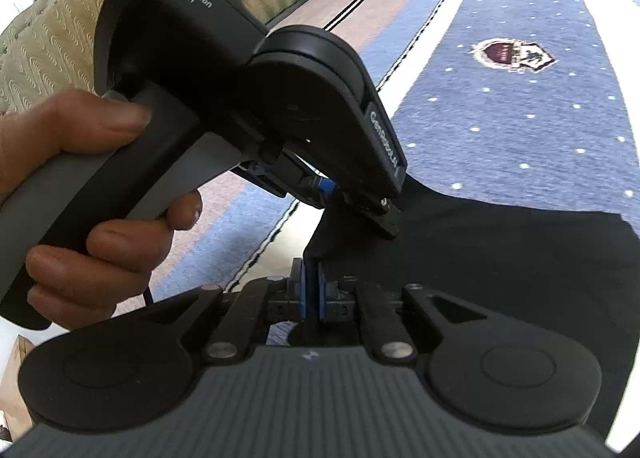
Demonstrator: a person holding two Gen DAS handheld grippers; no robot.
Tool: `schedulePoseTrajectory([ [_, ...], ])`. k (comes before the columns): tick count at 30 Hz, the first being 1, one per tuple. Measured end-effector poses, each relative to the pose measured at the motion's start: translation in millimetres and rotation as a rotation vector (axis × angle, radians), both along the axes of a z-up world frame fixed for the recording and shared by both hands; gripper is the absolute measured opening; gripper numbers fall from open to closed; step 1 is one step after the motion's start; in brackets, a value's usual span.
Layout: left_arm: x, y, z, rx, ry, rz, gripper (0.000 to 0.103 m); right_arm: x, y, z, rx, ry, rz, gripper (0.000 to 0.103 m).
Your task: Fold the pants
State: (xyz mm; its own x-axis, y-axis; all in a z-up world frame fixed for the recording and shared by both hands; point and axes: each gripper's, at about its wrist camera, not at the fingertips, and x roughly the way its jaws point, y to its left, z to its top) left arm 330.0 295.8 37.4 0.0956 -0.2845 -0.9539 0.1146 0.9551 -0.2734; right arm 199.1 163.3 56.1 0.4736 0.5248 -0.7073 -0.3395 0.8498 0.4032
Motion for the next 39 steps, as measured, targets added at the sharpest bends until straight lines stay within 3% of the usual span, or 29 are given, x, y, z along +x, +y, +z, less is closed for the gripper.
schedulePoseTrajectory([
  [10, 2.3, 1.4, -39.6, 0.071, -0.050, -0.086, 0.014, 10.2, 31.1, -35.5, -0.034, 0.003, 0.015, 0.008],
  [13, 0.5, 0.5, -44.1, 0.091, -0.070, -0.105, 0.018, 10.1, 35.3, -42.9, -0.069, -0.012, 0.030, 0.008],
  [16, -0.9, 3.2, -40.8, 0.122, -0.088, -0.102, 0.032, 11.4, 37.8, -48.4, -0.084, -0.014, 0.044, 0.013],
  [18, -1.5, 6.6, -38.1, 0.156, -0.101, -0.099, 0.038, 11.9, 36.2, -49.6, -0.082, -0.002, 0.039, 0.038],
  [19, -1.7, 8.5, -36.9, 0.177, -0.106, -0.095, 0.038, 11.5, 34.5, -49.3, -0.074, -0.001, 0.039, 0.040],
  [22, -2.4, 18.3, -32.1, 0.212, -0.111, -0.071, 0.037, 3.6, 30.0, -41.5, -0.057, -0.027, 0.074, 0.040],
  [26, -7.6, 28.6, -22.8, 0.219, -0.132, -0.012, 0.037, -18.2, 18.4, -25.6, -0.123, -0.117, 0.099, 0.040],
  [34, -17.0, 16.3, -14.6, 0.247, -0.150, 0.027, 0.037, -22.6, 5.9, -56.6, -0.211, 0.001, 0.113, 0.043],
  [39, -21.9, -2.0, 4.9, 0.240, -0.173, 0.048, 0.039, -34.7, -25.6, -25.7, -0.183, -0.079, 0.041, 0.045],
])
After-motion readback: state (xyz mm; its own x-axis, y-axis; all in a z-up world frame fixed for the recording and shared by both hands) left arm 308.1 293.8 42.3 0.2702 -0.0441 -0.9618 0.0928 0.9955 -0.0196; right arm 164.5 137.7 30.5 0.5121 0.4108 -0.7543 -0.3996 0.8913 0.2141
